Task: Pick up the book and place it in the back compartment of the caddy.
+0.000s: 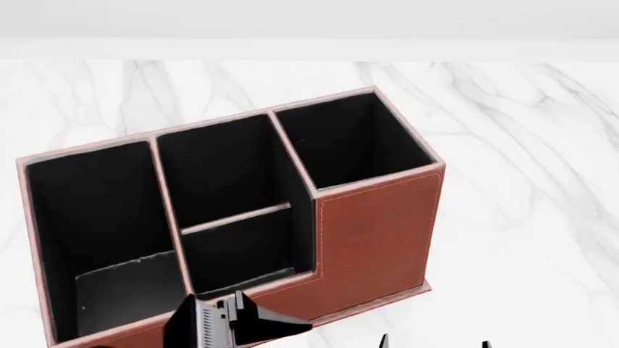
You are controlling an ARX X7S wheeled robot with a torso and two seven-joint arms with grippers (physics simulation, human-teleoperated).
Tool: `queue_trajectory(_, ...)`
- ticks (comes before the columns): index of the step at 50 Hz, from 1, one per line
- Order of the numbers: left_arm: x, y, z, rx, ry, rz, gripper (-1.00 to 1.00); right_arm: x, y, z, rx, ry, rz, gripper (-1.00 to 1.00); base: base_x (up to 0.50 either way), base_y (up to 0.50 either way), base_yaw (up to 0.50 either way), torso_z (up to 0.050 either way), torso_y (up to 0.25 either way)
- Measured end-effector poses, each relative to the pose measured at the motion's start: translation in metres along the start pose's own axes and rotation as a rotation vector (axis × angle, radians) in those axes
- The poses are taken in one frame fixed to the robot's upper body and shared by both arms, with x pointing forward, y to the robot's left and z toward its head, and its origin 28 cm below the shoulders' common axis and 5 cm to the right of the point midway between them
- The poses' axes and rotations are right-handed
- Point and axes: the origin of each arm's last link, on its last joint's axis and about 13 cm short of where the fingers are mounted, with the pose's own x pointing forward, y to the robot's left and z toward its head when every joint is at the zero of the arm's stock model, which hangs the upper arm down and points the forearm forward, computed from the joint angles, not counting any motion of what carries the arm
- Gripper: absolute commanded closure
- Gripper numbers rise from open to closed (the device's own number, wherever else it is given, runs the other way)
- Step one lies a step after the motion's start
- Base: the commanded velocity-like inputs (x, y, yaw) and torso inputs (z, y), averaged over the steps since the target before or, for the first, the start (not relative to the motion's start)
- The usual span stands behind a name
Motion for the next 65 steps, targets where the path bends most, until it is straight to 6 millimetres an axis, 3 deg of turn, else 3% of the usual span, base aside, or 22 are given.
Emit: queue_trajectory(65,0.049,0.0,-0.01,-0.045,0.068,-0.11,-1.0,0.0,-0.001,0.002,0.008,-0.004,-0.002,-1.0,0.0,0.0,0.0,0.0,0.0)
